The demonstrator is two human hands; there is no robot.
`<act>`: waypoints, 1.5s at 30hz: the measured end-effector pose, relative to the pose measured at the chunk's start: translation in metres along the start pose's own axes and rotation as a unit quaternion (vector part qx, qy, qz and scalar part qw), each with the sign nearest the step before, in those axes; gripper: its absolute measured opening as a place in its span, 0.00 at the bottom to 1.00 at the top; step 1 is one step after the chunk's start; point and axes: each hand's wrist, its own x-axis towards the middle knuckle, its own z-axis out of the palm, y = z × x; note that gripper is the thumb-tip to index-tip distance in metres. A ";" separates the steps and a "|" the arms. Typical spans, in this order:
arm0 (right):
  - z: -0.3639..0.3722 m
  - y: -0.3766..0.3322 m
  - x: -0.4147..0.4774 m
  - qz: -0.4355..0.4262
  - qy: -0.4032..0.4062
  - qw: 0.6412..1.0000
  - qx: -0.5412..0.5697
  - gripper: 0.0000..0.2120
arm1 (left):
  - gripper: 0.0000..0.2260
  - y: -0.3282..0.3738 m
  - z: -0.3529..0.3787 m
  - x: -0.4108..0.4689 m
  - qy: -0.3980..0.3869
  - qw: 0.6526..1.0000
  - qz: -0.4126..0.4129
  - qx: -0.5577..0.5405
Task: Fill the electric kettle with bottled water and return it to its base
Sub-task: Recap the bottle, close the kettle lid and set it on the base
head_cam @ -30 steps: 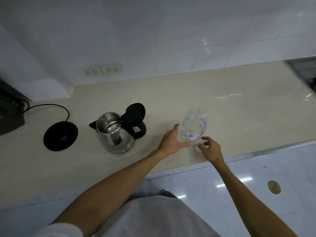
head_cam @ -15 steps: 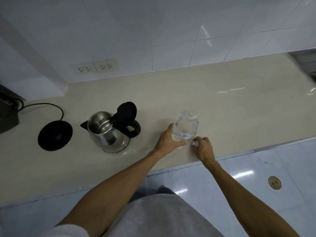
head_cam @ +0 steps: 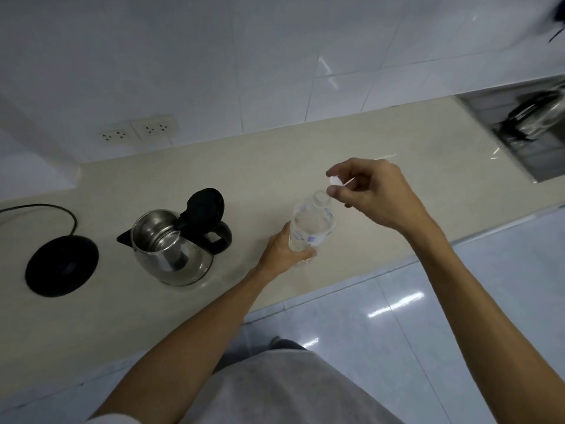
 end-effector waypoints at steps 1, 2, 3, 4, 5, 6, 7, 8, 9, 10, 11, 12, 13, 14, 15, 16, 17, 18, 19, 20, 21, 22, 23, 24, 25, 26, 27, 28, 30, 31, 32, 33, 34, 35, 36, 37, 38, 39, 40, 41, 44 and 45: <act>0.001 -0.005 0.002 -0.018 -0.027 0.998 -0.056 0.11 | 0.38 0.000 -0.001 0.000 -0.002 1.000 0.002 0.004; 0.002 -0.008 0.004 -0.037 -0.047 0.992 -0.111 0.13 | 0.38 0.000 -0.001 0.000 -0.003 1.000 0.001 0.009; 0.005 -0.010 0.005 -0.053 -0.064 0.985 -0.153 0.14 | 0.37 0.000 -0.002 0.000 -0.005 1.000 -0.001 0.015; 0.007 -0.011 0.007 -0.066 -0.081 0.977 -0.183 0.14 | 0.37 0.001 -0.003 0.000 -0.008 1.000 -0.003 0.020; 0.010 -0.011 0.008 -0.074 -0.097 0.971 -0.204 0.15 | 0.37 0.001 -0.003 0.000 -0.010 1.000 -0.004 0.026; 0.012 -0.011 0.010 -0.077 -0.111 0.967 -0.218 0.15 | 0.37 0.001 -0.003 0.000 -0.010 0.999 -0.004 0.031; 0.013 -0.010 0.011 -0.079 -0.121 0.963 -0.229 0.15 | 0.38 0.002 -0.004 0.000 -0.009 0.999 -0.005 0.037; 0.014 -0.009 0.013 -0.083 -0.128 0.959 -0.238 0.15 | 0.38 0.002 -0.004 0.000 -0.006 0.999 -0.007 0.042; 0.014 -0.009 0.014 -0.089 -0.132 0.956 -0.247 0.15 | 0.38 0.003 -0.004 -0.001 -0.005 0.999 -0.008 0.045; 0.014 -0.009 0.016 -0.096 -0.139 0.952 -0.255 0.15 | 0.38 0.004 -0.005 -0.001 -0.006 0.999 -0.007 0.048; 0.013 -0.011 0.017 -0.104 -0.148 0.947 -0.264 0.15 | 0.39 0.005 -0.005 -0.001 -0.008 0.999 -0.006 0.051; 0.012 -0.012 0.019 -0.114 -0.161 0.943 -0.270 0.17 | 0.39 0.005 -0.006 0.000 -0.011 0.998 -0.004 0.056; 0.011 -0.014 0.020 -0.128 -0.173 0.938 -0.273 0.19 | 0.40 0.005 -0.006 0.000 -0.014 0.998 -0.002 0.062; 0.010 -0.015 0.020 -0.141 -0.182 0.933 -0.276 0.21 | 0.40 0.005 -0.006 0.001 -0.015 0.998 -0.001 0.066; 0.010 -0.016 0.021 -0.151 -0.187 0.929 -0.281 0.23 | 0.40 0.005 -0.006 0.001 -0.015 0.998 -0.002 0.067; 0.011 -0.016 0.022 -0.157 -0.189 0.926 -0.287 0.24 | 0.40 0.005 -0.006 0.001 -0.016 0.998 -0.005 0.066; 0.011 -0.017 0.023 -0.158 -0.190 0.923 -0.294 0.24 | 0.40 0.005 -0.006 0.001 -0.017 0.998 -0.006 0.066; 0.012 -0.017 0.024 -0.152 -0.188 0.923 -0.300 0.22 | 0.40 0.006 -0.006 0.000 -0.016 0.998 -0.007 0.068; 0.013 -0.016 0.024 -0.141 -0.184 0.923 -0.307 0.19 | 0.40 0.006 -0.007 0.001 -0.016 0.997 -0.009 0.069; 0.015 -0.016 0.025 -0.126 -0.177 0.924 -0.315 0.16 | 0.40 0.006 -0.007 0.000 -0.015 0.997 -0.012 0.070; 0.016 -0.015 0.025 -0.111 -0.169 0.925 -0.323 0.15 | 0.40 0.006 -0.007 0.001 -0.015 0.997 -0.013 0.071; 0.017 -0.015 0.025 -0.100 -0.165 0.924 -0.331 0.16 | 0.40 0.007 -0.007 0.002 -0.015 0.997 -0.014 0.073; 0.019 -0.014 0.025 -0.092 -0.162 0.922 -0.339 0.18 | 0.40 0.008 -0.007 0.002 -0.015 0.997 -0.015 0.076; 0.019 -0.014 0.024 -0.086 -0.155 0.922 -0.345 0.20 | 0.40 0.008 -0.007 0.002 -0.014 0.997 -0.014 0.078; 0.020 -0.014 0.023 -0.080 -0.147 0.922 -0.350 0.22 | 0.40 0.008 -0.006 0.002 -0.013 0.997 -0.015 0.078; 0.022 -0.016 0.021 -0.075 -0.135 0.922 -0.354 0.23 | 0.39 0.008 -0.005 0.002 -0.010 0.997 -0.017 0.080; 0.025 -0.017 0.020 -0.069 -0.121 0.923 -0.358 0.24 | 0.38 0.008 -0.004 0.002 -0.005 0.996 -0.019 0.082; 0.029 -0.020 0.018 -0.062 -0.105 0.922 -0.367 0.24 | 0.38 0.008 -0.003 0.001 0.000 0.996 -0.022 0.085; 0.040 -0.025 0.015 -0.057 -0.068 0.903 -0.419 0.25 | 0.38 0.008 0.000 0.001 0.005 0.996 -0.025 0.090; 0.046 -0.027 0.013 -0.058 -0.055 0.887 -0.456 0.27 | 0.39 0.008 0.000 0.001 0.005 0.995 -0.026 0.095; 0.051 -0.028 0.012 -0.060 -0.046 0.871 -0.486 0.28 | 0.38 0.009 0.001 0.001 0.005 0.995 -0.025 0.100; 0.055 -0.029 0.011 -0.060 -0.038 0.860 -0.505 0.30 | 0.38 0.010 0.001 0.000 0.004 0.994 -0.022 0.105; 0.057 -0.029 0.011 -0.058 -0.031 0.854 -0.516 0.30 | 0.38 0.010 0.001 -0.001 0.004 0.994 -0.021 0.107; 0.057 -0.029 0.011 -0.052 -0.025 0.850 -0.523 0.30 | 0.38 0.010 0.001 -0.001 0.004 0.994 -0.022 0.105; 0.058 -0.028 0.011 -0.043 -0.021 0.848 -0.528 0.30 | 0.38 0.010 0.001 -0.002 0.006 0.994 -0.025 0.103; 0.058 -0.026 0.011 -0.035 -0.017 0.846 -0.532 0.30 | 0.38 0.009 0.001 -0.003 0.009 0.995 -0.028 0.100; 0.059 -0.025 0.011 -0.026 -0.013 0.846 -0.533 0.30 | 0.38 0.009 0.000 -0.004 0.012 0.995 -0.028 0.096; 0.060 -0.024 0.012 -0.018 -0.008 0.846 -0.533 0.29 | 0.38 0.009 0.000 -0.005 0.013 0.995 -0.027 0.093; 0.062 -0.023 0.012 -0.010 -0.002 0.847 -0.532 0.29 | 0.39 0.010 0.000 -0.005 0.013 0.995 -0.023 0.092; 0.063 -0.021 0.013 -0.003 0.004 0.848 -0.530 0.29 | 0.39 0.009 0.000 -0.005 0.011 0.995 -0.019 0.094; 0.065 -0.019 0.016 0.018 0.015 0.847 -0.531 0.27 | 0.39 0.011 -0.002 -0.004 0.005 0.993 -0.009 0.116; 0.066 -0.019 0.017 0.026 0.016 0.847 -0.532 0.27 | 0.39 0.011 -0.002 -0.004 0.005 0.993 -0.007 0.121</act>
